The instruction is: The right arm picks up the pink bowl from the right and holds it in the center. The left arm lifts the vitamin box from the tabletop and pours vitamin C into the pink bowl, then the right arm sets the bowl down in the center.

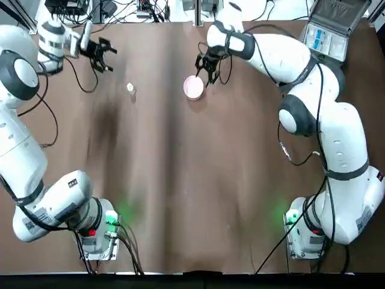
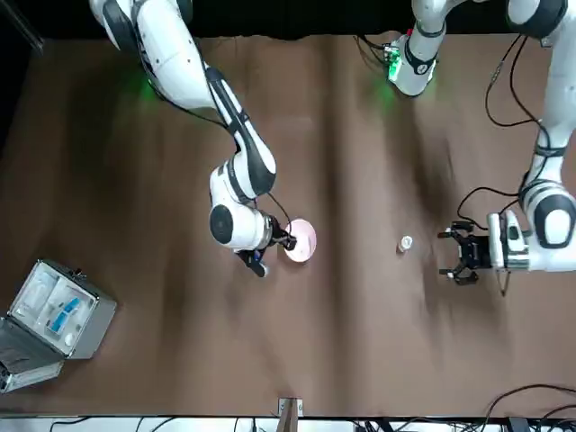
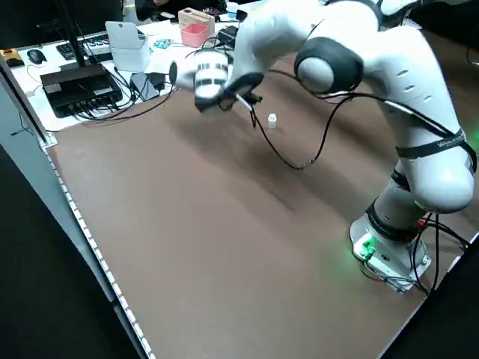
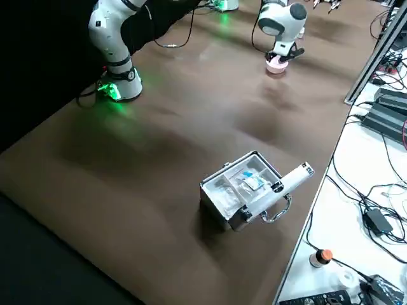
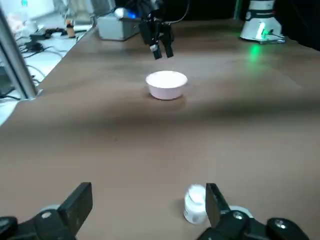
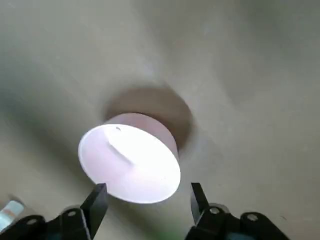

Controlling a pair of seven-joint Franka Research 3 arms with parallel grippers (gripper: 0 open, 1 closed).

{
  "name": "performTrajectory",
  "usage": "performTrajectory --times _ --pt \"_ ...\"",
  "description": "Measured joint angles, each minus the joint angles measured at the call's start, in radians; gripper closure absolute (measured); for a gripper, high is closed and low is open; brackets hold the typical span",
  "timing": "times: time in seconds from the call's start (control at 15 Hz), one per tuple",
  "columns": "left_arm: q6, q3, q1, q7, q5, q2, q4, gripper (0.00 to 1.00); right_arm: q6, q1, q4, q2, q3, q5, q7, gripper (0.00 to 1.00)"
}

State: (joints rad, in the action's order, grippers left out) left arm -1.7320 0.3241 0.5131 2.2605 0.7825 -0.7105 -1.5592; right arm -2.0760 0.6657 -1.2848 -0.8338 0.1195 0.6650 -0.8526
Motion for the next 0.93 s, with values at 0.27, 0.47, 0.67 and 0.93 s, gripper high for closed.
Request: performTrajectory --times 0.27,0.47,0.67,0.93 --pt "0.0 0.006 -0.056 -0.232 -0.021 0.122 0.013 0.0 0.21 -0.059 0.065 0.051 0.071 -0.042 0.01 0.25" --pt "0.0 0.009 -0.115 -0.396 -0.076 0.194 0.024 0.0 0.339 -0.078 0.122 0.083 0.135 -0.112 0.089 0.25" --pt "-0.009 0.01 -0.184 -0.513 -0.143 0.262 0.031 0.0 0.422 -0.081 0.145 0.125 0.23 -0.124 0.19 0.25" --pt "-0.06 0.01 -0.252 -0.62 -0.306 0.31 0.081 0.0 0.487 -0.09 0.15 0.202 0.323 -0.217 0.342 0.25"
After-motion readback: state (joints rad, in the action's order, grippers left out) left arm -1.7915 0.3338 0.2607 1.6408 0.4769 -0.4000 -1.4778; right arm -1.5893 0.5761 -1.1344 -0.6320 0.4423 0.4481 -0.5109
